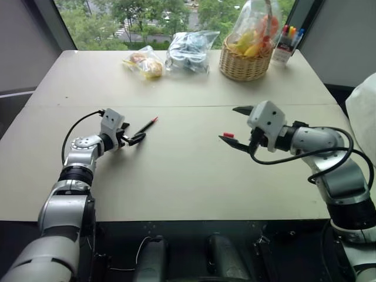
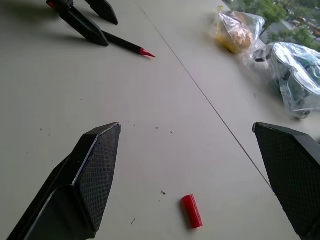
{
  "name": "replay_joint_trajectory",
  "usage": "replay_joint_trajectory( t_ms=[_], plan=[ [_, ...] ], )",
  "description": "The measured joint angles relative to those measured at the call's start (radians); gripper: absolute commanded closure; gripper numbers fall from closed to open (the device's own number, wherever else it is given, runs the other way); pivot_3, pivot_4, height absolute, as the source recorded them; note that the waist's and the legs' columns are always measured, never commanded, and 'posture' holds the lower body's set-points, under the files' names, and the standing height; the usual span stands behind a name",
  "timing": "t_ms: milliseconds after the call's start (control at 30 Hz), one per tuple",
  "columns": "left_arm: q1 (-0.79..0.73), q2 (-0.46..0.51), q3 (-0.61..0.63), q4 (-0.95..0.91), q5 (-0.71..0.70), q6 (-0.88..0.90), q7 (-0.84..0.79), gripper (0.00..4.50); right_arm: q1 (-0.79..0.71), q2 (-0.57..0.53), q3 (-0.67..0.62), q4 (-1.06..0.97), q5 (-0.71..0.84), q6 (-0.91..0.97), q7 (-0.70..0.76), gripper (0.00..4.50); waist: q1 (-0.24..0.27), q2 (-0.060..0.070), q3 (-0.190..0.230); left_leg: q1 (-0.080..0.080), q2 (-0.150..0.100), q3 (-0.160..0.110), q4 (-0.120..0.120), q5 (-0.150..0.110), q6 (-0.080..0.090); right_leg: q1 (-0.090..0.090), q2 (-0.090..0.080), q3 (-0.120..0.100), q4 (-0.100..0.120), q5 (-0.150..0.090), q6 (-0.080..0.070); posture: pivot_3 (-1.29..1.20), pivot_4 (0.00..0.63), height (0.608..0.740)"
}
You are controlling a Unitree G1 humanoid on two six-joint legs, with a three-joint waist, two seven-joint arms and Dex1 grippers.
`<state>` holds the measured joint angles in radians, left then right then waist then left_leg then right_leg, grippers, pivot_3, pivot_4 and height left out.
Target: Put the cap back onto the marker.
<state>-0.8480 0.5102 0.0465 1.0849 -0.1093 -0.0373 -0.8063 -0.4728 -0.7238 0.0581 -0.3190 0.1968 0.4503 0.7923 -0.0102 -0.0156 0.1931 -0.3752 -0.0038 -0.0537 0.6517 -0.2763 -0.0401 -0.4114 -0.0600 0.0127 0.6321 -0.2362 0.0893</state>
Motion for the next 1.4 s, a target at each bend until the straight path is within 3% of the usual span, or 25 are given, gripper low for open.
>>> replay_joint_trajectory(
  t_ms=[167, 233, 267, 700, 867, 1133, 1400],
  plan=[
    [-0.015, -0.004, 0.004, 0.017, 0.011, -0.004, 0.002, 2.93, 0.005, 0.000, 0.000, 0.000, -0.002, -0.004, -0.010, 0.00, -0.001, 0.000, 0.000, 0.000, 0.000, 0.000, 0.000, 0.000, 0.000, 0.000, 0.000, 0.000, 0.000, 0.000, 0.000, 0.00, 0.150, 0.740],
    [-0.017, -0.010, 0.005, 0.023, 0.014, -0.013, 0.002, 4.09, 0.014, 0.000, 0.000, 0.000, -0.006, -0.006, -0.013, 0.00, 0.000, 0.000, 0.000, 0.000, 0.000, 0.000, 0.000, 0.000, 0.000, 0.000, 0.000, 0.000, 0.000, 0.000, 0.000, 0.00, 0.150, 0.740],
    [-0.018, -0.011, 0.006, 0.026, 0.014, -0.015, 0.002, 4.41, 0.021, 0.000, 0.000, 0.000, -0.006, -0.006, -0.015, 0.00, 0.000, 0.000, 0.000, 0.000, 0.000, 0.000, 0.000, 0.000, 0.000, 0.000, 0.000, 0.000, 0.000, 0.000, 0.000, 0.00, 0.150, 0.740],
    [-0.018, -0.012, 0.005, 0.027, 0.035, -0.031, -0.014, 4.41, 0.033, 0.001, 0.000, 0.000, -0.017, -0.008, -0.020, 0.00, -0.001, 0.000, 0.000, 0.000, 0.000, 0.000, 0.000, 0.000, 0.000, 0.000, 0.000, 0.000, 0.000, 0.000, 0.000, 0.00, 0.150, 0.740],
    [0.041, -0.011, 0.004, -0.076, 0.032, -0.025, -0.072, 4.41, 0.034, 0.030, 0.008, 0.028, -0.026, -0.038, -0.023, 0.00, -0.002, 0.000, 0.000, 0.000, 0.000, 0.000, 0.000, 0.000, 0.000, 0.000, 0.000, 0.000, 0.000, 0.000, 0.000, 0.00, 0.150, 0.740],
    [0.274, 0.043, 0.016, -0.537, -0.052, 0.167, -0.148, 4.41, 0.005, 0.067, 0.022, 0.258, -0.044, -0.149, 0.008, 0.00, -0.009, 0.000, 0.000, 0.000, 0.001, 0.001, -0.001, 0.000, 0.000, -0.001, 0.000, 0.001, 0.000, 0.000, 0.000, 0.00, 0.150, 0.740],
    [0.427, 0.086, 0.047, -0.940, -0.144, 0.377, -0.110, 4.41, -0.145, 0.144, 0.047, 0.586, -0.054, -0.272, 0.104, 0.00, -0.008, 0.000, 0.000, 0.000, 0.001, 0.001, -0.001, 0.000, 0.000, -0.001, 0.000, 0.002, 0.000, 0.000, 0.000, 0.00, 0.150, 0.740]
  ],
)
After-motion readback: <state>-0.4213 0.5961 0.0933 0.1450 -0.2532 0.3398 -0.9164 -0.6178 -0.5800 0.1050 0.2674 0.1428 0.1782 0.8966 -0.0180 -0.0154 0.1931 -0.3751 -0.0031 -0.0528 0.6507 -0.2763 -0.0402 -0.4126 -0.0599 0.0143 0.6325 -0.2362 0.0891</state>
